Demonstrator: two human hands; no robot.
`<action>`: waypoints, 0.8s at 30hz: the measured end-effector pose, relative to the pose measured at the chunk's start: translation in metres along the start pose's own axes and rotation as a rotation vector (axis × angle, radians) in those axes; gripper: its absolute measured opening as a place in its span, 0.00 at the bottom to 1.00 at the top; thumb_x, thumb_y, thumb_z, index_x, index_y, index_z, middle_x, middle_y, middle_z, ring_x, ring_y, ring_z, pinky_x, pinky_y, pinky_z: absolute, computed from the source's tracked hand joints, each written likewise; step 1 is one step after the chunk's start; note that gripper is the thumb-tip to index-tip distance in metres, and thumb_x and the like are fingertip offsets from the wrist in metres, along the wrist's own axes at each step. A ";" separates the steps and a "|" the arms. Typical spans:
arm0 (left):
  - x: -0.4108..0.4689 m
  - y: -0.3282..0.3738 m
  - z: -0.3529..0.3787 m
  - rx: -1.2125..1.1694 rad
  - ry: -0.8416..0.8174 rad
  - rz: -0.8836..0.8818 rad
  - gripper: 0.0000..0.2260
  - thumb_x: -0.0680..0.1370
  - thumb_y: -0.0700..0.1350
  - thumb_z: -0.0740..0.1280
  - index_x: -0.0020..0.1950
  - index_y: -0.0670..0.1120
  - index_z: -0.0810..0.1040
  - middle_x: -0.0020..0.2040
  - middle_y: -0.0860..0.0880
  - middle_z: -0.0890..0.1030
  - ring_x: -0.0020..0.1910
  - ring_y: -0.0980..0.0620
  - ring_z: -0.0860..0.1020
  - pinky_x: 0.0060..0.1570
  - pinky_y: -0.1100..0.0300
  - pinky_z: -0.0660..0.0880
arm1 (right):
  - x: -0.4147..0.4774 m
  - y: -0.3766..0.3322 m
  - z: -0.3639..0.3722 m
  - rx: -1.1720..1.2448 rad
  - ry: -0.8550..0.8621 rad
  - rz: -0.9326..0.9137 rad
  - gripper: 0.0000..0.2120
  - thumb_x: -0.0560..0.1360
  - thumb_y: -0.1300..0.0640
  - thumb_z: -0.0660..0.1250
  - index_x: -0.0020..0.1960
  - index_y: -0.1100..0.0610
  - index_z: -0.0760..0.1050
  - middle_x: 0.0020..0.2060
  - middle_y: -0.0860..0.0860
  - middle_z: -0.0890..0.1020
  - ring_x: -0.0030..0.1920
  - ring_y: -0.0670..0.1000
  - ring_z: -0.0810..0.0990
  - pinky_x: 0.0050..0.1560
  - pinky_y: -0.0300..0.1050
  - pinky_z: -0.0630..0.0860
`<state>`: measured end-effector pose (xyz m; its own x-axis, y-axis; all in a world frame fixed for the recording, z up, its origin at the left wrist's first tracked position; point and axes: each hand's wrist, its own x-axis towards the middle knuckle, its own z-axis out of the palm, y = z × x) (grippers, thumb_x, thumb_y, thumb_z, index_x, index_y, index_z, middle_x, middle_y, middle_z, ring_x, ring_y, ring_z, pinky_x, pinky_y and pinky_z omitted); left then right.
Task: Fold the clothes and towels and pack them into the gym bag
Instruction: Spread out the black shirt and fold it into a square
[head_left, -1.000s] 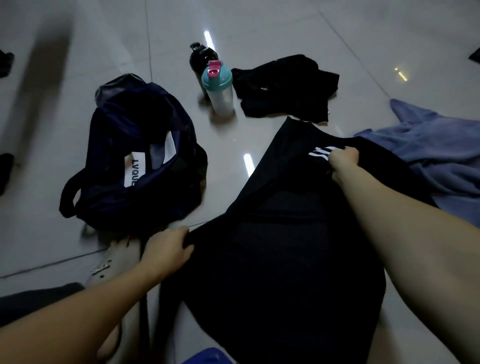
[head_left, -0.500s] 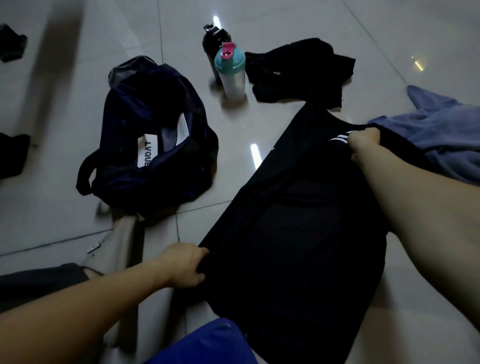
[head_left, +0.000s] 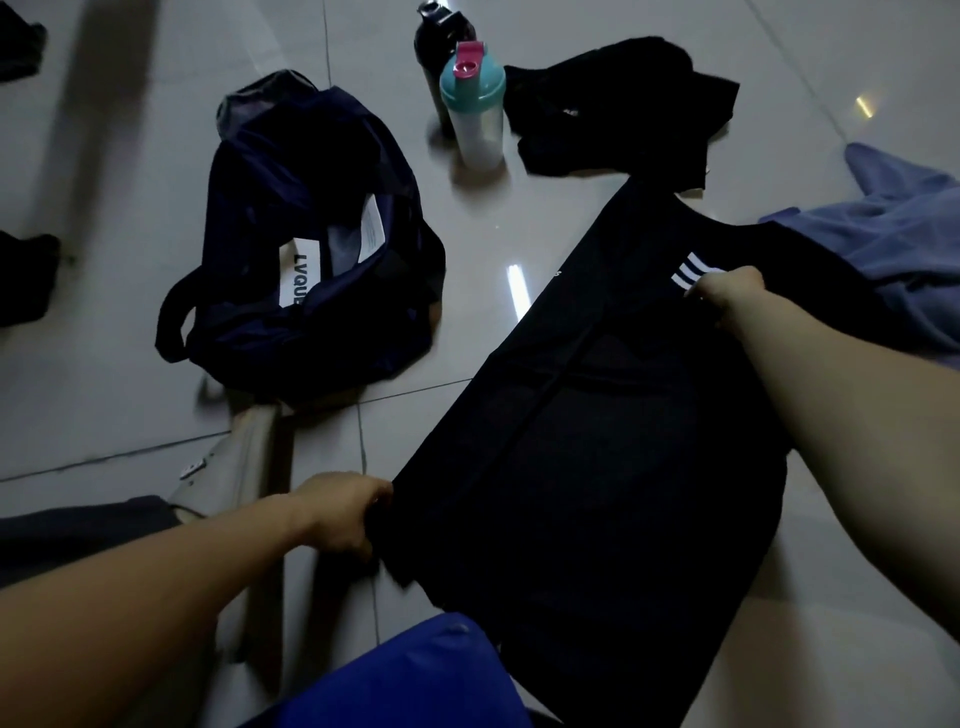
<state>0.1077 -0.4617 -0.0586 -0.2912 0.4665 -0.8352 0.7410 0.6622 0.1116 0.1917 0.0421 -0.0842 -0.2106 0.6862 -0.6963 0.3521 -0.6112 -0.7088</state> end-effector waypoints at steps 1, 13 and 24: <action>-0.002 -0.005 0.004 0.066 0.032 0.038 0.22 0.74 0.52 0.73 0.66 0.57 0.71 0.57 0.56 0.76 0.54 0.55 0.77 0.57 0.57 0.77 | -0.003 0.002 0.002 -0.080 0.030 -0.027 0.24 0.83 0.58 0.49 0.77 0.65 0.61 0.74 0.61 0.68 0.74 0.63 0.66 0.62 0.61 0.72; -0.008 -0.022 0.016 -0.575 0.313 -0.057 0.08 0.71 0.38 0.71 0.35 0.45 0.74 0.31 0.51 0.77 0.32 0.52 0.75 0.35 0.53 0.74 | -0.107 0.097 0.082 -1.725 -0.507 -1.001 0.25 0.78 0.49 0.65 0.72 0.53 0.67 0.67 0.56 0.69 0.67 0.59 0.70 0.62 0.56 0.74; -0.028 -0.014 0.018 0.000 -0.062 -0.072 0.08 0.78 0.51 0.68 0.53 0.49 0.80 0.47 0.48 0.82 0.46 0.50 0.81 0.46 0.58 0.78 | -0.114 0.093 0.076 -1.810 -0.502 -1.015 0.26 0.75 0.54 0.67 0.73 0.55 0.69 0.67 0.54 0.70 0.66 0.57 0.70 0.56 0.53 0.77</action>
<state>0.1167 -0.4945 -0.0468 -0.3063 0.3804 -0.8727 0.7191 0.6931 0.0497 0.1788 -0.1231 -0.0791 -0.8987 0.1263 -0.4199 0.1895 0.9755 -0.1121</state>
